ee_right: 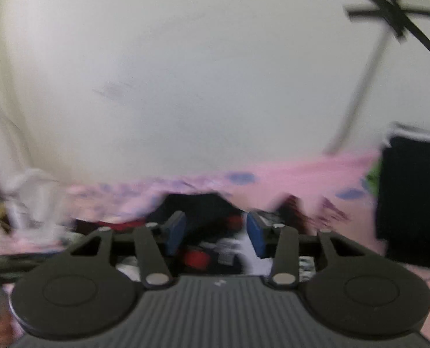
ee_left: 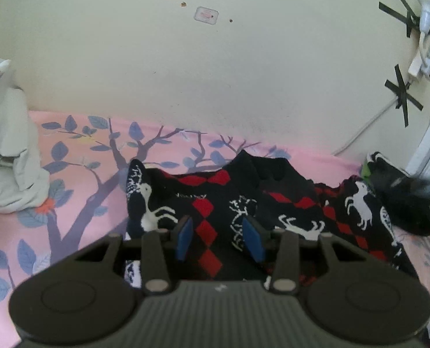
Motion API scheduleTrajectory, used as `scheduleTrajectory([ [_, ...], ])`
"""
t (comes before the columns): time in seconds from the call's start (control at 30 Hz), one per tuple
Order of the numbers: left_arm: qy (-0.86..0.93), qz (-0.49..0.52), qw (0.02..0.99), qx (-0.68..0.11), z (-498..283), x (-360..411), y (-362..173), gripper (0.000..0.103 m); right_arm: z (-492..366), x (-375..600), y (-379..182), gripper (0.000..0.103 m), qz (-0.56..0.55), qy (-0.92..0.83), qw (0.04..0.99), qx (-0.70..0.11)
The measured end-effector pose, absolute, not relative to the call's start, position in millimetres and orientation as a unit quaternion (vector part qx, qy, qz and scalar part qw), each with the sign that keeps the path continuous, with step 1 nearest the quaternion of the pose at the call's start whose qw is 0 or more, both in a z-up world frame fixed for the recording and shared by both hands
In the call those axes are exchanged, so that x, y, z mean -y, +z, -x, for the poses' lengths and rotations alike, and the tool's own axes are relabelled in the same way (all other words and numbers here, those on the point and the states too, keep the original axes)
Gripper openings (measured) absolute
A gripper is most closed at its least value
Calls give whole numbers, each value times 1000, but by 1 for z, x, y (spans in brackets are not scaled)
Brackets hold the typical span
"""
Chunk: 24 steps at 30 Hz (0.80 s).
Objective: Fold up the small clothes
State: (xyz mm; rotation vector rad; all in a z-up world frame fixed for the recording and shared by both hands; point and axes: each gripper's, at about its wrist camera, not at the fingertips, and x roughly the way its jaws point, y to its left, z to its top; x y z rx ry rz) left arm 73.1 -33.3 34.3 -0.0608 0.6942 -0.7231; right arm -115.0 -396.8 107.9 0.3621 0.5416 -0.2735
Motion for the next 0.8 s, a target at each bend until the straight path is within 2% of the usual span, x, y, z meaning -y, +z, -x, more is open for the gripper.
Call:
scheduleTrajectory([
  [0.07, -345, 21, 875, -338, -75, 37, 31, 39, 100, 414, 69, 39, -156, -183, 913, -330],
  [0.1, -343, 12, 875, -342, -75, 40, 28, 39, 106, 421, 63, 39, -162, -187, 920, -305],
  [0.13, -339, 2, 875, -347, -76, 43, 24, 39, 110, 424, 69, 40, -189, -190, 913, -309],
  [0.17, -334, -6, 875, -351, -78, 45, 21, 39, 113, 423, 76, 47, -200, -199, 907, -313],
  [0.23, -334, -11, 873, -354, -80, 46, 17, 39, 131, 413, 93, 52, -200, -187, 916, -294],
  [0.37, -340, -17, 874, -347, -78, 47, 15, 44, 190, 394, 113, 52, -205, -144, 929, -274],
  [0.4, -339, -24, 875, -344, -76, 49, 14, 45, 206, 391, 111, 50, -208, -130, 928, -282],
  [0.47, -337, -49, 880, -330, -72, 56, 11, 46, 218, 394, 88, 31, -190, -145, 905, -352],
  [0.5, -336, -64, 883, -321, -68, 59, 10, 49, 230, 393, 79, 20, -175, -160, 911, -337],
  [0.53, -338, -75, 884, -315, -65, 61, 10, 53, 241, 394, 78, 24, -182, -174, 906, -339],
  [0.57, -341, -76, 883, -314, -64, 62, 10, 54, 252, 397, 81, 36, -211, -170, 903, -335],
  [0.6, -341, -71, 881, -321, -64, 60, 12, 54, 267, 397, 87, 40, -237, -158, 905, -315],
  [0.67, -339, -45, 876, -341, -63, 49, 23, 53, 297, 389, 99, 40, -228, -152, 920, -282],
  [0.8, -376, 5, 872, -314, -22, 3, 58, 54, 351, 371, 99, 40, -216, -149, 924, -276],
])
